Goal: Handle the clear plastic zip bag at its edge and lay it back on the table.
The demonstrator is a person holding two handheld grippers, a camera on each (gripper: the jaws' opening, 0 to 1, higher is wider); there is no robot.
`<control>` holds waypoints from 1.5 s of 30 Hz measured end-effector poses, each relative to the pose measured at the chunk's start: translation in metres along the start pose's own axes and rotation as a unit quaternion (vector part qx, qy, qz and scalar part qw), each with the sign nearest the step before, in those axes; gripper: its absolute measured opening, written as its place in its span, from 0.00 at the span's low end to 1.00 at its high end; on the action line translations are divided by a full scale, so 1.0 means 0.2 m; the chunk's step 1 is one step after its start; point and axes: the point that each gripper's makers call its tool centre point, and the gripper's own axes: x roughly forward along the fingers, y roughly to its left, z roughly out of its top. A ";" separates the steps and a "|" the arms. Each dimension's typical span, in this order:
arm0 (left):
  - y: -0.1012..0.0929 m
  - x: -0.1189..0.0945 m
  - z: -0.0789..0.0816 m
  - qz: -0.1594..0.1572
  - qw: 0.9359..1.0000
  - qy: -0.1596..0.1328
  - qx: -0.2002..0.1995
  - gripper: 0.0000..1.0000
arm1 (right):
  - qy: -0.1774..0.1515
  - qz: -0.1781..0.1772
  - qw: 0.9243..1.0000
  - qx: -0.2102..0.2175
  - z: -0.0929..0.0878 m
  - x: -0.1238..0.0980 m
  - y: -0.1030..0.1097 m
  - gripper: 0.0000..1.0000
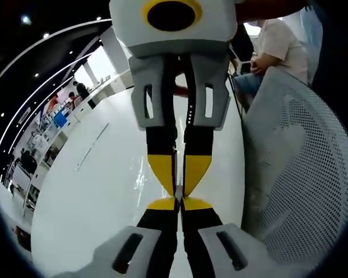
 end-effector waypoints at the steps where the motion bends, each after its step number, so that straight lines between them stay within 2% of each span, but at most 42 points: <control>1: 0.00 0.00 0.00 0.000 1.000 0.000 0.000 0.00 | 0.001 0.000 1.000 0.002 0.00 0.00 0.00 0.00; 9: 0.01 -0.03 0.01 0.000 1.000 -0.012 -0.010 0.02 | 0.015 -0.007 1.000 0.017 -0.03 0.02 -0.01 0.00; 18: 0.01 -0.02 -0.01 -0.003 1.000 -0.006 -0.004 0.00 | 0.017 -0.005 1.000 0.012 -0.04 0.02 -0.01 0.00; 20: 0.01 -0.02 -0.01 -0.004 1.000 -0.007 -0.019 0.00 | 0.016 -0.004 1.000 0.012 -0.04 0.02 -0.01 0.00; 22: 0.01 -0.02 0.00 -0.005 0.998 -0.006 -0.059 0.00 | 0.015 -0.003 1.000 0.019 -0.04 0.01 -0.01 0.00; 25: 0.02 -0.02 0.00 -0.002 0.998 -0.006 -0.060 0.00 | 0.015 -0.004 0.999 0.032 -0.05 0.01 -0.02 0.00; 35: 0.00 -0.01 -0.01 -0.008 0.998 0.002 -0.067 0.00 | 0.035 0.000 0.999 0.027 -0.10 0.02 0.00 0.00; 36: 0.01 -0.01 -0.03 -0.003 0.998 0.016 -0.063 0.00 | 0.054 -0.001 0.998 0.026 -0.13 0.02 0.00 0.00; 37: 0.00 -0.01 -0.02 -0.007 0.998 0.006 -0.066 0.00 | 0.042 -0.006 0.999 0.020 -0.12 0.02 -0.01 0.00; 38: 0.00 -0.01 -0.02 -0.009 0.997 0.004 -0.072 0.00 | 0.039 -0.001 0.999 0.032 -0.11 0.00 0.00 0.00; 41: -0.01 -0.02 -0.01 -0.012 0.998 0.007 -0.059 0.00 | 0.038 -0.007 0.999 0.012 -0.09 -0.01 -0.01 0.00; 44: 0.01 -0.01 -0.02 -0.010 0.998 0.010 -0.055 0.00 | 0.041 -0.004 0.999 0.021 -0.08 -0.02 0.01 0.00; 45: 0.01 -0.01 -0.02 -0.010 0.998 0.009 -0.055 0.00 | 0.039 -0.009 0.999 0.004 -0.08 -0.02 0.01 0.00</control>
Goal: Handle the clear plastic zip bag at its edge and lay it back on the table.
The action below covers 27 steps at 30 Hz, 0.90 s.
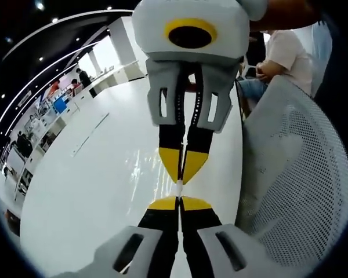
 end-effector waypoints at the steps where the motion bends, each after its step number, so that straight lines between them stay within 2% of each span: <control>1: 0.00 0.00 0.00 0.001 1.000 -0.001 0.000 0.00 | -0.001 0.000 1.000 -0.005 0.00 0.00 0.00 0.00; 5: 0.00 0.00 0.00 0.000 1.000 -0.002 0.001 0.00 | -0.005 0.002 1.000 -0.010 0.01 -0.01 0.02 0.03; 10: -0.01 0.00 0.02 -0.003 1.000 -0.006 0.000 0.00 | -0.029 0.001 1.000 0.002 0.06 0.01 0.01 0.05; 12: -0.01 0.00 0.01 -0.001 1.000 -0.003 0.003 0.00 | -0.011 0.004 1.000 0.012 0.03 0.02 0.01 0.00; 16: -0.01 0.00 0.00 -0.002 1.000 -0.001 0.003 0.00 | -0.018 0.008 0.999 0.030 0.02 0.03 0.02 0.00; 27: 0.00 0.02 -0.03 -0.003 1.000 0.006 0.000 0.00 | -0.001 0.005 0.999 0.044 -0.05 0.04 0.00 0.00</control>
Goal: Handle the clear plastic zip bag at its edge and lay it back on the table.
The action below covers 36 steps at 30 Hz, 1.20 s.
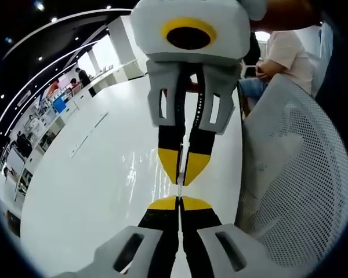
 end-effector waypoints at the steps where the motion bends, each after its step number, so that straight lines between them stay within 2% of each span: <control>1: 0.00 0.00 0.00 -0.001 1.000 -0.001 -0.001 0.00 | 0.000 0.000 1.000 0.003 0.00 0.00 0.00 0.00; 6: 0.01 0.00 0.01 0.010 1.000 -0.008 0.006 0.00 | -0.001 -0.003 1.000 0.003 0.00 0.00 -0.01 0.00; 9: 0.00 0.00 0.03 0.012 0.999 -0.007 0.028 0.00 | -0.006 -0.005 1.000 0.006 0.02 -0.01 -0.01 0.00; 13: 0.01 0.01 0.06 0.015 0.999 -0.010 0.029 0.09 | -0.007 -0.006 1.000 0.002 0.05 -0.01 -0.01 0.00; 21: 0.00 0.00 0.05 0.012 0.999 -0.009 0.031 0.00 | -0.007 -0.004 1.000 -0.002 0.06 -0.01 0.00 0.00; 28: -0.01 -0.01 0.04 0.011 0.999 -0.010 0.035 0.00 | -0.005 -0.003 1.000 -0.005 0.07 0.00 0.00 0.00; 30: -0.02 0.00 0.02 0.007 1.000 -0.006 0.021 0.00 | -0.007 0.002 1.000 0.003 0.07 0.00 0.01 0.00; 36: 0.00 0.00 0.00 0.016 1.000 0.000 0.018 0.00 | -0.002 0.001 1.000 0.009 0.03 0.00 -0.01 0.00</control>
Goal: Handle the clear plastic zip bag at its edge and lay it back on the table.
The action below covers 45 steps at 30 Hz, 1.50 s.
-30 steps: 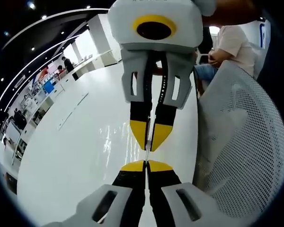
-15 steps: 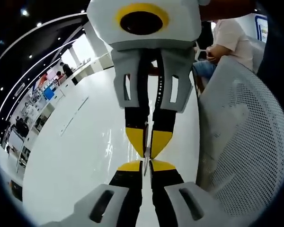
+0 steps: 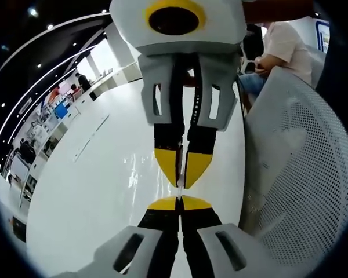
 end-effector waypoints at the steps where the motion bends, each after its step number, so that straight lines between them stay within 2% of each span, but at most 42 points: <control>1: 0.00 0.00 0.00 0.000 1.000 0.000 -0.001 0.00 | 0.002 -0.001 1.000 -0.002 -0.01 0.00 0.00 0.00; 6: 0.01 -0.01 -0.03 0.003 1.000 0.007 -0.007 0.00 | 0.010 -0.004 1.000 0.002 -0.05 -0.01 -0.02 0.00; 9: 0.02 -0.01 -0.03 0.003 1.000 0.007 -0.007 0.00 | 0.010 -0.006 1.000 0.004 -0.05 -0.01 -0.01 0.00; 13: 0.00 0.00 -0.04 0.002 1.000 0.012 0.016 0.00 | 0.014 -0.005 1.000 -0.002 -0.05 0.00 0.00 0.00; 20: 0.01 0.00 -0.05 0.003 1.000 0.011 0.009 0.01 | 0.010 -0.005 1.000 0.000 -0.02 -0.01 0.02 0.00; 32: -0.03 0.02 0.00 -0.008 1.000 0.005 0.011 0.03 | 0.003 -0.003 1.000 0.001 0.01 0.00 0.03 0.00; 45: -0.03 0.03 -0.02 -0.012 1.000 0.003 0.006 0.00 | 0.001 -0.001 1.000 0.006 0.01 0.00 0.02 0.00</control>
